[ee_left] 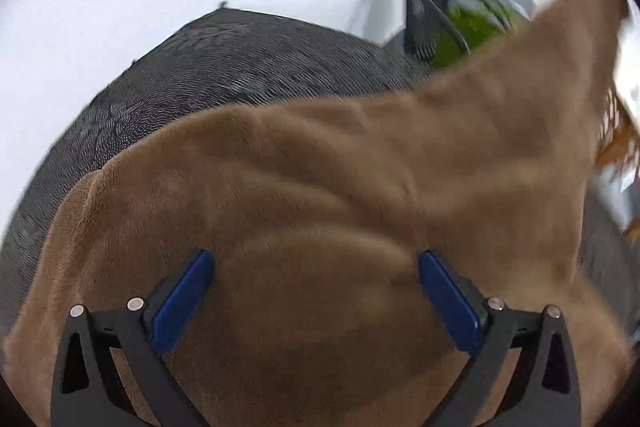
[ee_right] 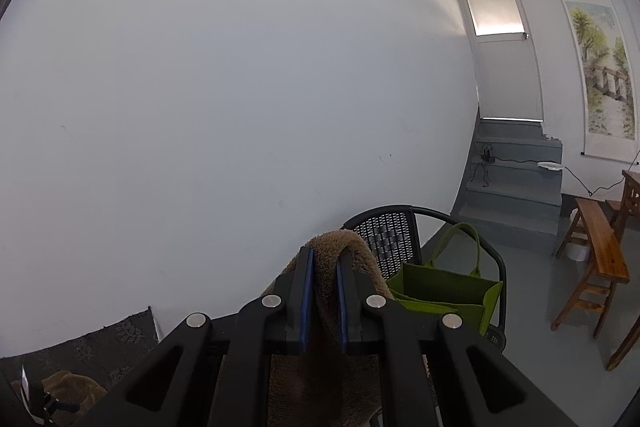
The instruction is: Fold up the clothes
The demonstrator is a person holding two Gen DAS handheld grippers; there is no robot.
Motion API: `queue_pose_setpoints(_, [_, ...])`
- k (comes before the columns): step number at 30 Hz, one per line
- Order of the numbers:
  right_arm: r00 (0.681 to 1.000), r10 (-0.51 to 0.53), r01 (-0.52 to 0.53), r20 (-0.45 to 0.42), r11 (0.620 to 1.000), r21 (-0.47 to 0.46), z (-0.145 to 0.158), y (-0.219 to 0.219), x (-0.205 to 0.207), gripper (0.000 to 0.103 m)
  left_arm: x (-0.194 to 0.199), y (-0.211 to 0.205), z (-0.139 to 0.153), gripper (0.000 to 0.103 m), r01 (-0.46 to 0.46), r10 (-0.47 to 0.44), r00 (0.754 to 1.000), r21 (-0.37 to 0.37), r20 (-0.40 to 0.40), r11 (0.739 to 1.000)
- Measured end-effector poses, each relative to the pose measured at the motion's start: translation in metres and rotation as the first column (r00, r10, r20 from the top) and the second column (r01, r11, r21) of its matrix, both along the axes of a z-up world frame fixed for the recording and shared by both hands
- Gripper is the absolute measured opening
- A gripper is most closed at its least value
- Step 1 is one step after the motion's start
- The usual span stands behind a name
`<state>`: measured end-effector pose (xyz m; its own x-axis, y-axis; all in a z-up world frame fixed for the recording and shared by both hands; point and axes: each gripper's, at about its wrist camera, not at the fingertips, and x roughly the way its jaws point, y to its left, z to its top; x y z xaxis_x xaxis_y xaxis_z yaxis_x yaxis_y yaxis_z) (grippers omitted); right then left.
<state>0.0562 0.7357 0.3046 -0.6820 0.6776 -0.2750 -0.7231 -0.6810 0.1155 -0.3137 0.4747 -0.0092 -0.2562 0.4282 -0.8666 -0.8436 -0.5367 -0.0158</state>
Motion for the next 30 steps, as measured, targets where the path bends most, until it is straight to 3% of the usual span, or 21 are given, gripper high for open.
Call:
queue_pose_setpoints(7, [1.000, -0.018, 0.018, -0.001, 1.000, -0.001, 0.006, 0.004, 0.001, 0.012, 0.013, -0.018, -0.003, 0.103, 0.001, 0.000, 1.000, 0.025, -0.008, 1.000])
queue_pose_setpoints(13, [1.000, -0.008, 0.008, -0.016, 0.999, 0.036, 0.026, -0.002, 0.006, 0.012, 0.021, -0.016, 0.005, 0.103, -0.031, 0.031, 0.999, -0.010, -0.023, 0.999])
queue_pose_setpoints(18, [1.000, 0.006, -0.006, 0.000, 0.997, 0.080, 0.029, -0.015, 0.005, 0.012, 0.061, -0.013, 0.015, 0.103, 0.024, -0.023, 0.999, 0.017, -0.035, 1.000])
queue_pose_setpoints(23, [0.999, 0.032, -0.032, 0.003, 0.999, 0.043, 0.021, -0.015, 0.001, 0.012, 0.095, -0.003, 0.007, 0.103, 0.112, -0.113, 0.992, -0.011, -0.057, 0.994])
queue_pose_setpoints(30, [0.999, 0.032, -0.033, 0.018, 0.998, 0.044, 0.020, -0.017, 0.006, 0.012, 0.088, -0.014, 0.004, 0.103, 0.083, -0.082, 0.996, 0.048, -0.027, 0.995])
